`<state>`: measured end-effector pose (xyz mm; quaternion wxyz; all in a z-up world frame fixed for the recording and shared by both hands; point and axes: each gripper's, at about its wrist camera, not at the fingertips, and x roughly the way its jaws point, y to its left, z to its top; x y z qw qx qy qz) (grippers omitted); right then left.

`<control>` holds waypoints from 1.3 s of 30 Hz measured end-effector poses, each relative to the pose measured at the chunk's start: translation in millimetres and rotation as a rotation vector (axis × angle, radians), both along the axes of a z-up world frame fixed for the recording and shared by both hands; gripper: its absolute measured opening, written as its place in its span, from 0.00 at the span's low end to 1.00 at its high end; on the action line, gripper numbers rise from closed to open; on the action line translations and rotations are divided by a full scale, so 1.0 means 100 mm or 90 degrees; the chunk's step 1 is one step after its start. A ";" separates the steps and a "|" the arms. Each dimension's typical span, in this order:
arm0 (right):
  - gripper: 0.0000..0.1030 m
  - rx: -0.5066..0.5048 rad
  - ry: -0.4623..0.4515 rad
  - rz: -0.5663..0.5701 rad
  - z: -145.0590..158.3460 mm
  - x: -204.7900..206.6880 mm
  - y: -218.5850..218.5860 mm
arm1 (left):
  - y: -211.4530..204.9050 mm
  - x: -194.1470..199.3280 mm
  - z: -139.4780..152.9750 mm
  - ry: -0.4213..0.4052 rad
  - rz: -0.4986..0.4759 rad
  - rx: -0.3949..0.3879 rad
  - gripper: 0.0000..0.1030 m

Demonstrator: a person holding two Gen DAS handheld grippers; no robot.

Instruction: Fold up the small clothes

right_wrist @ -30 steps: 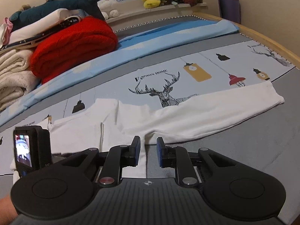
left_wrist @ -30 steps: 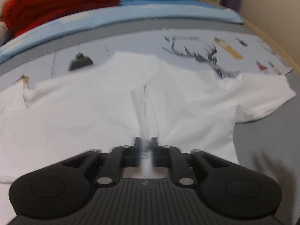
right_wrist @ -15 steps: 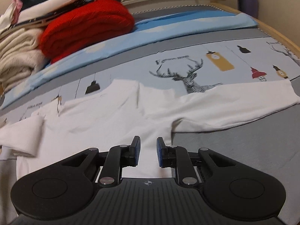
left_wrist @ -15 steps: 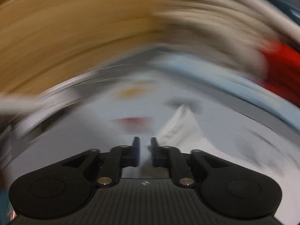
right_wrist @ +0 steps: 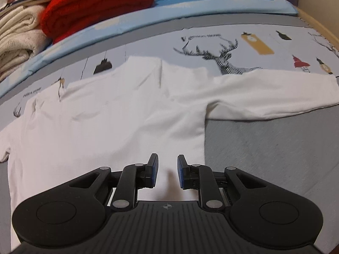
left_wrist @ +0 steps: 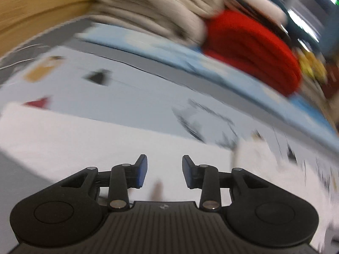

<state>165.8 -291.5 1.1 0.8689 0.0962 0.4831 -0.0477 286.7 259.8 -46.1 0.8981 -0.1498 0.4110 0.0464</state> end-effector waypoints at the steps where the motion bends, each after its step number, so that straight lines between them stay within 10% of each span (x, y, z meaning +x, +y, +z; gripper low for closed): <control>1: 0.20 -0.002 0.001 0.005 -0.01 0.00 0.01 | -0.17 0.05 -0.06 -0.001 -0.027 0.010 0.39; 6: 0.20 -0.004 0.007 0.011 -0.01 0.01 -0.02 | -0.62 0.42 -0.41 -0.003 -0.073 0.030 0.40; 9: 0.20 -0.002 0.013 0.014 -0.02 0.02 -0.02 | -0.69 0.70 -0.62 0.000 -0.045 0.042 0.74; 14: 0.20 -0.005 0.013 0.027 -0.02 0.06 -0.01 | -0.76 0.94 -0.80 0.008 -0.032 0.069 0.75; 17: 0.20 -0.008 0.018 0.030 -0.04 0.09 -0.01 | -0.76 1.01 -0.85 0.024 -0.019 0.149 0.57; 20: 0.20 -0.009 0.023 0.034 -0.06 0.12 0.00 | -0.72 1.03 -0.81 0.032 -0.044 0.223 0.03; 28: 0.20 -0.013 0.024 0.038 -0.06 0.18 0.05 | -0.41 0.94 -0.65 0.025 0.031 0.231 0.13; 36: 0.20 -0.013 0.020 0.035 -0.03 0.14 0.04 | -0.30 0.61 -0.44 0.029 -0.067 -0.038 0.16; 39: 0.20 -0.012 0.018 0.028 -0.01 0.11 0.02 | -0.35 0.46 -0.67 0.102 -0.077 0.060 0.12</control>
